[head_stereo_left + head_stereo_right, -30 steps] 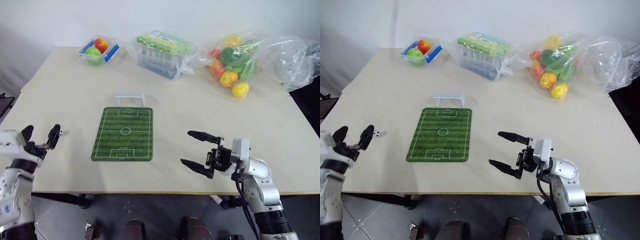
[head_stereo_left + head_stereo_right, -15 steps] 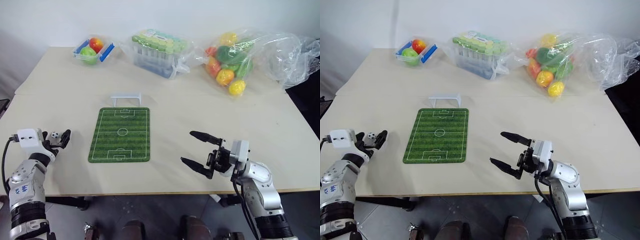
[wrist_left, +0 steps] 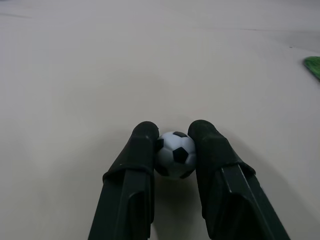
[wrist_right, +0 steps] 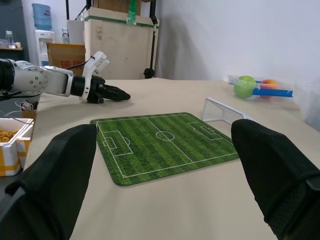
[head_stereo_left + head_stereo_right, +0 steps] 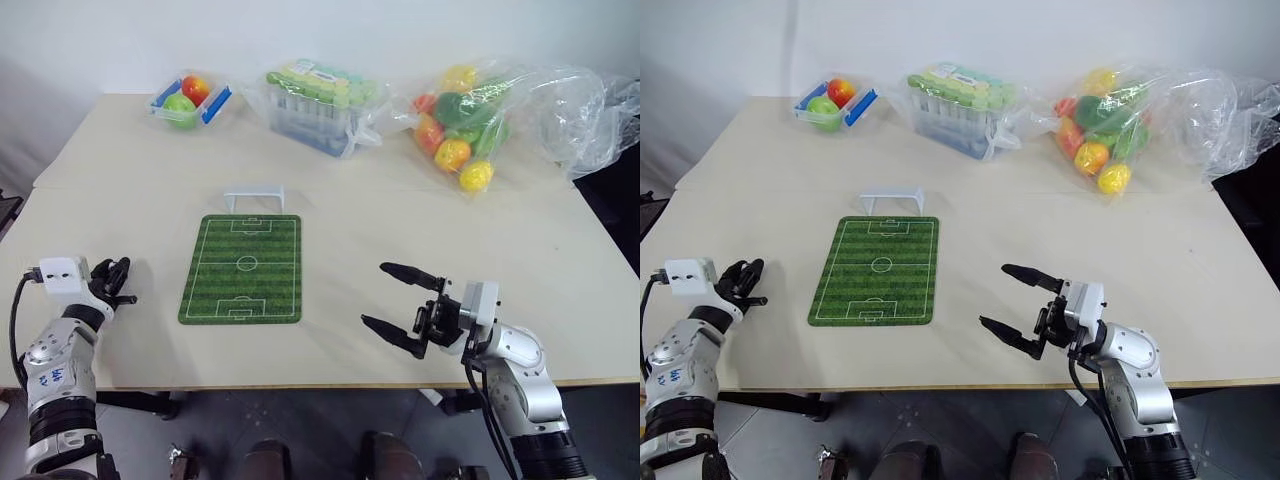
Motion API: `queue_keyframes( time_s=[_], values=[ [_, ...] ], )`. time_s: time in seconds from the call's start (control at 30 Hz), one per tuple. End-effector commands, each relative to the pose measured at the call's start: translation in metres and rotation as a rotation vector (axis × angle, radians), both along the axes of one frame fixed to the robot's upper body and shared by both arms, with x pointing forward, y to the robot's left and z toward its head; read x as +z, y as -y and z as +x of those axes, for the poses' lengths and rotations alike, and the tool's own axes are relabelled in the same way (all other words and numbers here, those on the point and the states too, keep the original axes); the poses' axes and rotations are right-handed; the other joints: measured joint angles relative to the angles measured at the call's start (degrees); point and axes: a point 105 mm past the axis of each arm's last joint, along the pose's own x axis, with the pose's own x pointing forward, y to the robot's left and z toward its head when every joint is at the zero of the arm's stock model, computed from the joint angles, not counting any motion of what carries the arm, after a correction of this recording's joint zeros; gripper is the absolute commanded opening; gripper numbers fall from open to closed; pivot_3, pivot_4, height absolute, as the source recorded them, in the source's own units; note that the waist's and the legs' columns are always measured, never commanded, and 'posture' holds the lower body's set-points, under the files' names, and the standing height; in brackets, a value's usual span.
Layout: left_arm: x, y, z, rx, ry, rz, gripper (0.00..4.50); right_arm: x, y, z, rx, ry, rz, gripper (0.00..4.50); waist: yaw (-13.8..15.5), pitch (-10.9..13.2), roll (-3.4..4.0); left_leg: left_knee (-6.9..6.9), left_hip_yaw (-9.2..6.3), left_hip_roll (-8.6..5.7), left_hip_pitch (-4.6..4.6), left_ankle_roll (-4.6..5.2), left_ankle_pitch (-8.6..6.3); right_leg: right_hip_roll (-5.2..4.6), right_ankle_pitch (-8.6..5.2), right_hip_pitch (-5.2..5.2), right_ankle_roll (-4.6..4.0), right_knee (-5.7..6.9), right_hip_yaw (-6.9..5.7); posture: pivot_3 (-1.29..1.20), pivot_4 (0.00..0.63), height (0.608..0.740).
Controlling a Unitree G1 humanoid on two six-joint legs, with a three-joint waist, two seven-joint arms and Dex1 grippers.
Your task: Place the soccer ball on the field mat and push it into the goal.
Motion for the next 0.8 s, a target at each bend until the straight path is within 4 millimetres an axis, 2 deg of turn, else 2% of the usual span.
queue_keyframes(
  time_s=[0.03,0.07,0.17,0.2,0.3,0.4,0.53,0.63,0.8],
  values=[
    [0.024,0.005,-0.015,-0.122,0.11,0.053,0.86,0.011,0.002,-0.002,0.021,0.065,0.011,4.5,-0.2,0.0,0.0,0.0,0.01,0.0,0.0,0.0,0.0,0.0,0.0,-0.01,0.0,0.0,0.01,0.0,0.15,0.74],
    [0.037,0.012,-0.022,-0.209,0.152,0.09,0.86,0.013,0.004,-0.002,0.015,0.075,0.011,4.5,-0.2,0.0,0.0,0.0,0.03,0.02,-0.01,0.0,0.0,0.0,0.0,-0.03,0.0,0.0,0.02,0.0,0.15,0.74],
    [0.059,0.037,-0.037,-0.446,0.209,0.164,0.86,0.015,0.011,-0.001,0.005,0.085,0.006,4.5,-0.2,0.0,-0.03,0.0,0.09,0.09,-0.03,-0.01,-0.01,0.03,0.0,-0.09,-0.01,0.01,0.04,0.0,0.15,0.74],
    [0.064,0.056,-0.044,-0.603,0.179,0.213,0.86,0.013,0.018,-0.002,0.006,0.083,-0.021,4.5,0.0,0.0,-0.03,0.01,0.09,0.11,-0.04,-0.01,-0.01,0.05,0.01,-0.09,-0.03,0.01,0.04,0.0,0.15,0.74],
    [0.062,0.091,-0.058,-0.918,0.069,0.311,0.86,0.008,0.034,-0.008,0.016,0.058,-0.09,4.5,0.9,0.0,0.02,0.06,0.09,0.11,-0.08,0.03,-0.04,0.05,0.01,-0.07,-0.04,-0.02,0.04,0.0,0.15,0.74],
    [0.051,0.116,-0.063,-1.141,-0.02,0.339,0.86,0.001,0.049,-0.013,0.031,0.043,-0.167,4.5,1.2,0.0,0.25,0.04,0.18,0.11,0.0,0.05,-0.08,0.05,0.02,-0.05,-0.05,-0.04,0.1,0.0,0.15,0.74],
    [0.033,0.131,-0.055,-1.264,-0.073,0.368,0.86,-0.002,0.057,-0.016,0.022,0.031,-0.185,4.5,1.3,0.0,0.27,0.04,0.24,0.18,-0.03,0.05,-0.08,0.15,0.01,-0.11,-0.07,-0.01,0.1,0.0,0.15,0.74],
    [0.017,0.144,-0.046,-1.331,-0.103,0.381,0.86,0.003,0.052,-0.021,0.016,0.038,-0.176,4.5,1.0,0.0,0.27,0.04,0.3,0.19,-0.02,0.05,-0.08,0.15,0.02,-0.13,-0.08,0.0,0.13,0.0,0.15,0.74],
    [0.004,0.155,-0.035,-1.377,-0.109,0.399,0.86,0.004,0.049,-0.031,-0.005,0.02,-0.177,4.5,1.2,0.0,0.23,0.08,0.33,0.2,-0.03,0.05,-0.08,0.16,0.02,-0.13,-0.08,0.0,0.13,0.0,0.15,0.74]
  ],
)
